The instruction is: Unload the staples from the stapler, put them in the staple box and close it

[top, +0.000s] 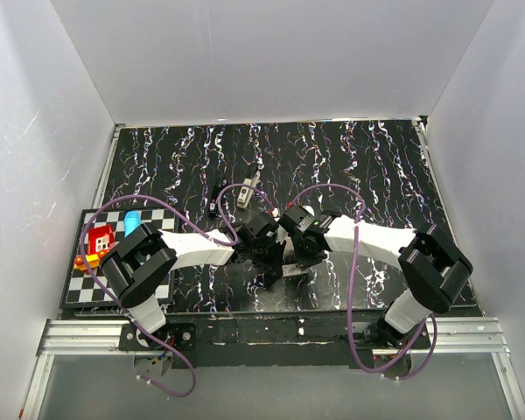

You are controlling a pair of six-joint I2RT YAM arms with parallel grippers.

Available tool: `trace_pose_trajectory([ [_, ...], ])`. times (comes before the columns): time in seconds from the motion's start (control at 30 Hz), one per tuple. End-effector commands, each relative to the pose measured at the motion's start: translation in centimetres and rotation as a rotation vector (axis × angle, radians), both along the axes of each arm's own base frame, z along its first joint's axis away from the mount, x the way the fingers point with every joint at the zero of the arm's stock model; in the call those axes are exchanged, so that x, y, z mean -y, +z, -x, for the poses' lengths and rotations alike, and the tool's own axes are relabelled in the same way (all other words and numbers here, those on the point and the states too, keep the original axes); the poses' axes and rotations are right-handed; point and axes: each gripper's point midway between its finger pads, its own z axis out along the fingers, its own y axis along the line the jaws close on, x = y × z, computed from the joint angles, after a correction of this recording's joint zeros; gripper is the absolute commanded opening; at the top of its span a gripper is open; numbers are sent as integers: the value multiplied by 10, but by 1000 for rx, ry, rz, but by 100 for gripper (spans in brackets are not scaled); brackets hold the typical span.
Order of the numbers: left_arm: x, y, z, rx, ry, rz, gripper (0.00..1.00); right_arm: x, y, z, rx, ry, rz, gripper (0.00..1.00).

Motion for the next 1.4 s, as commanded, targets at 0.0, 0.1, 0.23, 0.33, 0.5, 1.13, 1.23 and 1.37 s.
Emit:
trace_pose_trajectory([
  [0.0,7,10,-1,33,-24,25,0,-5,12,-5,34,14,-11,20],
  [0.1,7,8,-1,31,-26,20,0,-2,16,-5,48,8,-4,21],
  [0.23,7,7,-1,30,-28,19,0,3,18,-6,60,-1,8,22],
  [0.33,8,8,-1,29,-30,20,0,8,24,-9,91,-11,15,22],
  [0.5,9,9,-1,32,-31,22,0,14,26,-12,111,-23,25,23],
  [1.13,8,8,-1,29,-31,18,0,25,3,-5,46,-62,38,1],
  [1.23,7,6,0,26,-31,14,0,25,-1,-4,21,-70,15,1],
  [1.37,9,7,0,27,-33,19,0,23,-1,-3,11,-78,-18,1],
])
